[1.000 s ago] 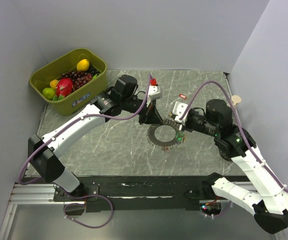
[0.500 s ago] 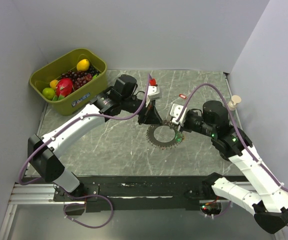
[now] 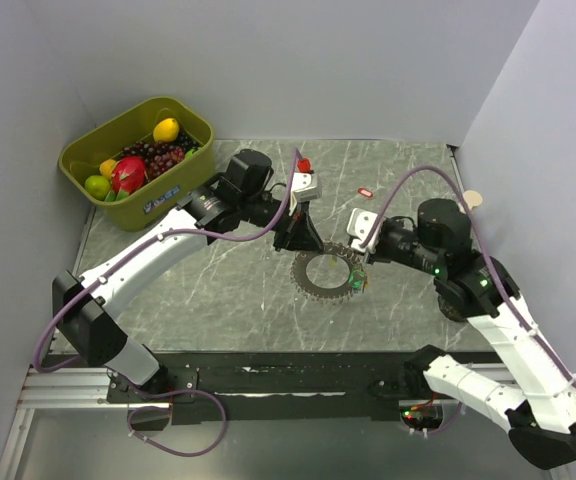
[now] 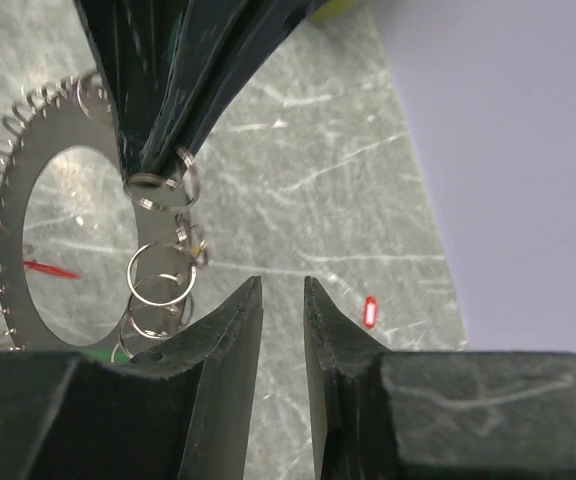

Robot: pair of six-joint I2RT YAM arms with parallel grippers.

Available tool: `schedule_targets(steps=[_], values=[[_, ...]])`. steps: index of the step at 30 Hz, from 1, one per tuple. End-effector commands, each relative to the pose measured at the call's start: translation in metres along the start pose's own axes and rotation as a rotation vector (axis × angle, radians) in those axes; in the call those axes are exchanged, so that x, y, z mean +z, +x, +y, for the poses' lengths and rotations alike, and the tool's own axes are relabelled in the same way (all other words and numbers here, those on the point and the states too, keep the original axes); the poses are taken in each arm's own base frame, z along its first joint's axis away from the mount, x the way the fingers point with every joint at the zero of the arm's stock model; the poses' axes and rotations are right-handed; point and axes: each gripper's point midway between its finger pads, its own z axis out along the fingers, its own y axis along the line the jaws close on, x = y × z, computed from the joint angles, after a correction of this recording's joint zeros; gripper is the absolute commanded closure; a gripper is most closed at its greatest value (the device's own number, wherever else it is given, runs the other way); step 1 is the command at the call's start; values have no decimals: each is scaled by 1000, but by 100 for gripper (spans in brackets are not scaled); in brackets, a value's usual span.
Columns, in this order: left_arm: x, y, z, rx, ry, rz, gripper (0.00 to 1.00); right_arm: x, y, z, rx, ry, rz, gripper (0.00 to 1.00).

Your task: Remove the keys from the keyring

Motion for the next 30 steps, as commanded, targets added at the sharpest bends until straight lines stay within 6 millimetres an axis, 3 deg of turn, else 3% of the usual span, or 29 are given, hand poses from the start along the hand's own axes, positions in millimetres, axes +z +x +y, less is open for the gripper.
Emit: schedule_targets(steps=[1,6,14,25,30], values=[[-10,-29,-19,93,42,-66,99,-22,-42,-17,-18,30,-110,71],[-7,-26,-15,81,31,-65,99,-28,-55,5,-10,-107,-153,73],[-6,-26,-13,70,35,-62,99,-11,-36,28,-12,-197,-114,73],[-2,-23,-9,57,37,-57,98,13,-20,32,-29,-196,-44,74],[-2,-21,-8,54,36,-54,98,16,-20,29,-33,-175,-44,82]])
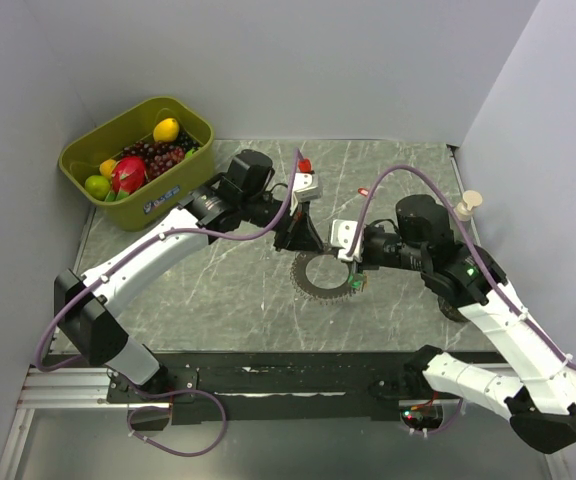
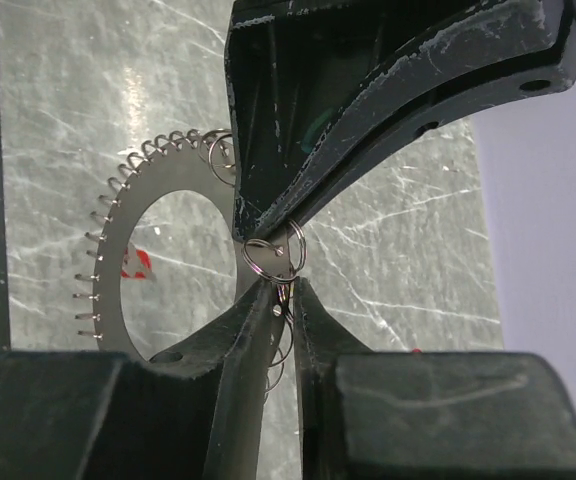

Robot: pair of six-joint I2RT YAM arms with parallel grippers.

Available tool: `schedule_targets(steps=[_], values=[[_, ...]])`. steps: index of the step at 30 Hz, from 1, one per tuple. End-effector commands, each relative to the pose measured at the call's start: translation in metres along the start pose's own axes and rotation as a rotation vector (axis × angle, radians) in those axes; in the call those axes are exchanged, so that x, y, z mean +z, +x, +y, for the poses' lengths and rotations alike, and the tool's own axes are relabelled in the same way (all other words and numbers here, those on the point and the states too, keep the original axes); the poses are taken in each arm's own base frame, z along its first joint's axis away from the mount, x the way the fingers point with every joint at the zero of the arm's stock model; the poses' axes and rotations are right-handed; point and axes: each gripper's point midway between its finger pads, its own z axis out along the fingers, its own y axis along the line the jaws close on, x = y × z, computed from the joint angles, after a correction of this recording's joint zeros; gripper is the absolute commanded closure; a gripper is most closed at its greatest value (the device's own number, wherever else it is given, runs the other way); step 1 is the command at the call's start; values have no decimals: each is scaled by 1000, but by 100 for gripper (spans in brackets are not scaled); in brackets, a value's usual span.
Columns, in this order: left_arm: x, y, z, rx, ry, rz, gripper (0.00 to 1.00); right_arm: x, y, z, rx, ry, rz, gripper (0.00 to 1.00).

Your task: Remove the keys from the keyring

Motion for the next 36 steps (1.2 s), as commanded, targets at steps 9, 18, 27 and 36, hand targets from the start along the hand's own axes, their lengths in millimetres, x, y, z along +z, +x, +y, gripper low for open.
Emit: schedule_targets(steps=[9,18,27,36], values=[[-4,-25,-13,70,44,-64,97,-2,6,-11,-41,67,44,97],[-6,-26,-20,87,67,-61,98,-15,2,-9,-74,65,45,100],[-12,-23,-34,113,132,-50,98,-34,-15,-9,-71,51,-2,100],[-22,-26,-45,146,152,-65,99,-29,-10,-7,-37,38,-31,100]])
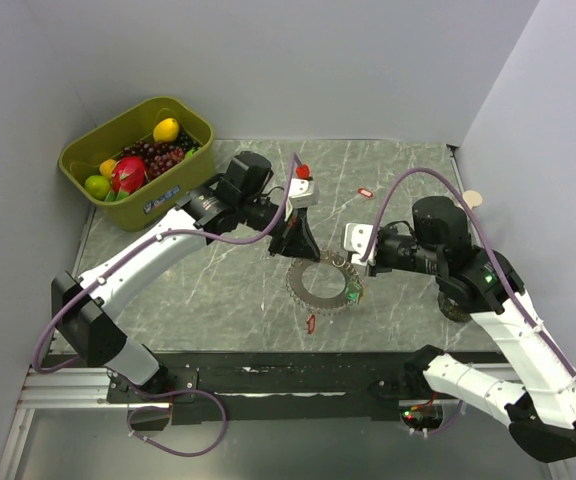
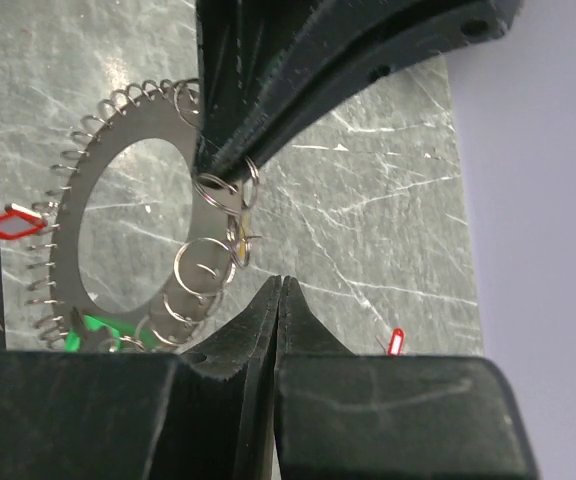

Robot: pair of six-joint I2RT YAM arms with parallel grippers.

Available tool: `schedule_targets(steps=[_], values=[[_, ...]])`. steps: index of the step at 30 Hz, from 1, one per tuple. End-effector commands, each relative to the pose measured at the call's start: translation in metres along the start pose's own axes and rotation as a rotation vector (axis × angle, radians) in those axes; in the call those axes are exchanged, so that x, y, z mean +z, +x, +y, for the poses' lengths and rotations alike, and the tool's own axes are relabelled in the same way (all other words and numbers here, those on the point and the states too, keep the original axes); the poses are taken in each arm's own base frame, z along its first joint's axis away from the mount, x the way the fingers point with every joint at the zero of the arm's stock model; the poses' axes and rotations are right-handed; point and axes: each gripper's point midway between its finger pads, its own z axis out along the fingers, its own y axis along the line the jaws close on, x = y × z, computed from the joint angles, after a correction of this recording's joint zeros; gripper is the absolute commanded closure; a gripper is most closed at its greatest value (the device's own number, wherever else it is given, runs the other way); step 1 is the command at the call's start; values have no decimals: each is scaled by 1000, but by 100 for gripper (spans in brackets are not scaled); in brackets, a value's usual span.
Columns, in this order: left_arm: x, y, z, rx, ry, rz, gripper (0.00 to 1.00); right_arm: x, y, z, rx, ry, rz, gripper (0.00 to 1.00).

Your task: Remove the keys from the keyring

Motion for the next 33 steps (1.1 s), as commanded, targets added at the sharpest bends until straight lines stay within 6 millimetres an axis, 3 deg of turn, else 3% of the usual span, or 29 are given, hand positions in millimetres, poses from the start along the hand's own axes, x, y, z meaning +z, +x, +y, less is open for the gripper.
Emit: schedule_targets(steps=[1,9,14,21,33], values=[[-15,-32,-28,122,56,-73,99,-5,-10,-2,1,7,-48,100],[-11,-28,-23,85,65,-74,98,1,-16,5,6,-44,-69,83],[-7,-22,-16,60,54,-70,98,-1,-33,6,26,-67,-127,82],[-3,-18,-9,42,39,-67,97,-3,-40,-1,26,-40,-148,82],[-1,-18,-5,26,34,-67,97,10,-30,14,41,-97,-137,73]])
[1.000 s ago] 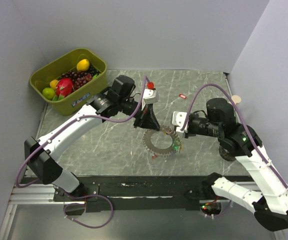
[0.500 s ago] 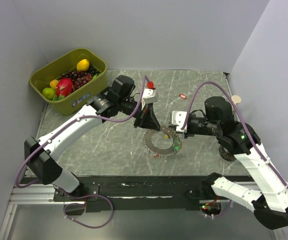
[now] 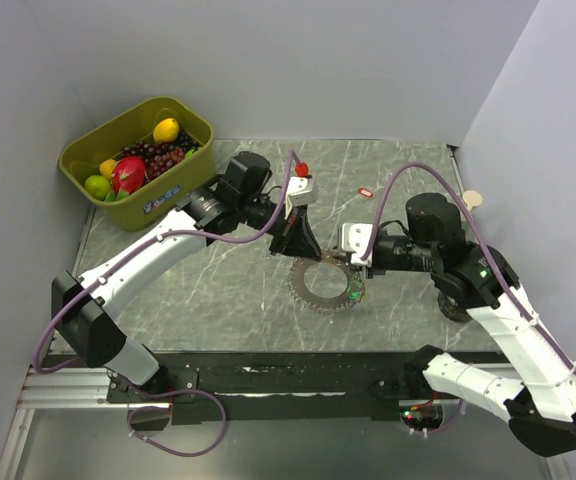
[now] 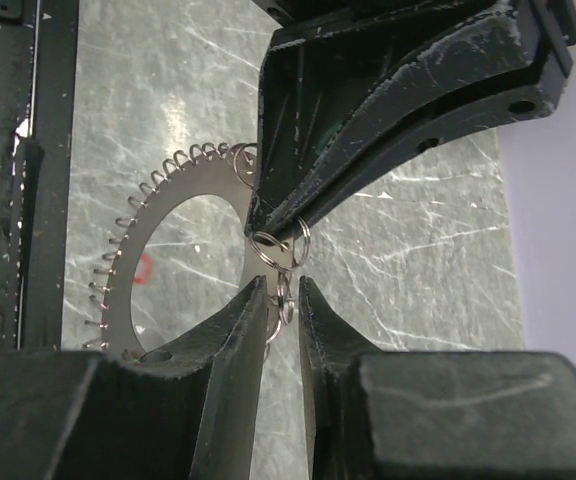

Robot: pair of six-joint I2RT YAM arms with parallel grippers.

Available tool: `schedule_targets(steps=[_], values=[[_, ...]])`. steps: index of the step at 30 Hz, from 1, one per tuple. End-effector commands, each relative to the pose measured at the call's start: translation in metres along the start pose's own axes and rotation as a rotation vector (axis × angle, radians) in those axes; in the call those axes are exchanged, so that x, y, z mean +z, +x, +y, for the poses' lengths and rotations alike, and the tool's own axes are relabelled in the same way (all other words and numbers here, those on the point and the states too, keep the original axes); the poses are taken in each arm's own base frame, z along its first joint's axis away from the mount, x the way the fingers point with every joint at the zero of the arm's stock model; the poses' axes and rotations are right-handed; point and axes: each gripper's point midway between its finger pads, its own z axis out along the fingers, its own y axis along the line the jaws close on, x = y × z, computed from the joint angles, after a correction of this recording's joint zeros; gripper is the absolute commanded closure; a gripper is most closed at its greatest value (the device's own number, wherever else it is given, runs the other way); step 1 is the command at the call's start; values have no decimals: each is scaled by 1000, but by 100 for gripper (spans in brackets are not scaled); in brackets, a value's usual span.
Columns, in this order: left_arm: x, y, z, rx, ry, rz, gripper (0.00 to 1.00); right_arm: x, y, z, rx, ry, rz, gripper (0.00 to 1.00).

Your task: Remove the keys from the keyring

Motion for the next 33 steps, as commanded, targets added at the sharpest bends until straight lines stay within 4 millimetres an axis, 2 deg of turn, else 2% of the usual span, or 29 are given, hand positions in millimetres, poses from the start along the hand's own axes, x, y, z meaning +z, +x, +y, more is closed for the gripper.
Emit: schedule_targets(steps=[1,6,14,21,27,33], values=[[-1,-15,-4,44,20,-40,97,2,-6,-3,-12,15,-29,73],[0,-16,-3,38,29,-39,98,5,-1,-11,-11,54,-12,76],[0,-15,-3,38,29,-38,98,6,1,-11,-20,61,-3,100],[-1,-16,-6,52,37,-36,98,-1,-4,-15,-27,78,-5,100],[-7,-19,-13,72,51,-40,98,-10,-20,-13,-7,59,-70,100],[-13,-21,-17,78,58,-54,98,-16,-27,-14,15,47,-101,100]])
